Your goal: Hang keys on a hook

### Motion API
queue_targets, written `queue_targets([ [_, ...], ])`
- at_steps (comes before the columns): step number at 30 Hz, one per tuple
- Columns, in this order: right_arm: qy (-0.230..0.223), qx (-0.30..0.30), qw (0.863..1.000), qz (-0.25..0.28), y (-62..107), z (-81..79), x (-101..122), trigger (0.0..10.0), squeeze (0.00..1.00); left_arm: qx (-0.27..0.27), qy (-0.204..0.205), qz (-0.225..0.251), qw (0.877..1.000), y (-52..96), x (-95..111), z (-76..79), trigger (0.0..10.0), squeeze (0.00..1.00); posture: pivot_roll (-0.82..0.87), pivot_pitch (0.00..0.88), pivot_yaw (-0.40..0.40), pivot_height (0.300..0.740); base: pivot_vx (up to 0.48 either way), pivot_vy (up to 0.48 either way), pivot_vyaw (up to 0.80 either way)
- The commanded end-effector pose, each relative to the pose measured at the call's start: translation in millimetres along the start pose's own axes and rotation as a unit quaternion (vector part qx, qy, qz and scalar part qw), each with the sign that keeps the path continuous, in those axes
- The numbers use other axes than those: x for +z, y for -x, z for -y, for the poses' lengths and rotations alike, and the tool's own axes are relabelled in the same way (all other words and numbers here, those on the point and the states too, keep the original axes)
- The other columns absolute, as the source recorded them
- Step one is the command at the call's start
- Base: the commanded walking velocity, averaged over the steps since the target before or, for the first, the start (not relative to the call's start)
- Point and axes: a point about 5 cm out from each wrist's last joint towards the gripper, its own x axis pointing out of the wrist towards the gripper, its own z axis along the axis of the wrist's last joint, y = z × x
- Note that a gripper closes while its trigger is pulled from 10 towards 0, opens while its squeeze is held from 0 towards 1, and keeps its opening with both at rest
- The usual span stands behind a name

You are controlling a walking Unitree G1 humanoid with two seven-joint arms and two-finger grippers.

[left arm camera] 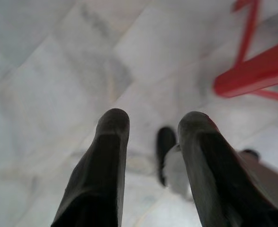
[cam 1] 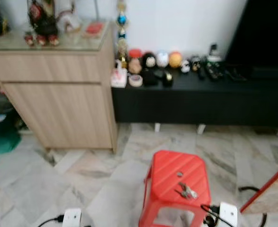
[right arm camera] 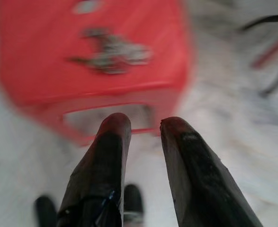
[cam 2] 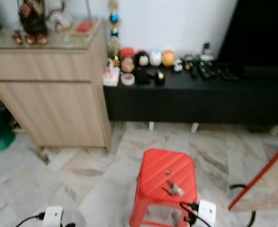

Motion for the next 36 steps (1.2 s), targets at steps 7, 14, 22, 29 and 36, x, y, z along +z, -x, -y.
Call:
queue_targets([
  [7,-0.003,-0.013,0.998,0.055,-1.8,7.4,20,10.0,0.0,-0.001,0.005,0.014,1.0,-1.2,4,5.5,10.0,0.0,0.04,0.016,-0.033,0.74,0.0,0.0,0.0],
  [14,0.017,0.004,0.988,0.156,-3.6,-0.6,60,10.0,0.0,0.008,0.008,0.159,0.987,-4.7,65,-4.8,10.0,0.0,0.04,0.019,-0.037,0.74,0.0,0.0,0.0],
  [22,0.029,0.029,0.961,0.274,3.0,-10.2,104,10.0,0.0,-0.039,-0.018,0.37,0.928,12.6,156,10.9,10.0,0.0,0.04,0.019,-0.037,0.74,0.0,0.0,0.0],
  [29,0.037,0.041,0.931,0.36,20.5,-17.2,123,10.0,0.0,-0.078,-0.043,0.421,0.903,30.8,154,23.2,10.0,0.0,0.03,0.019,-0.036,0.74,0.0,0.0,0.0],
  [36,0.057,0.052,0.919,0.386,32.6,-25.2,127,10.0,0.0,-0.078,-0.024,0.422,0.903,34.3,151,30.0,10.0,0.0,0.03,0.009,-0.029,0.74,0.0,0.0,0.0],
])
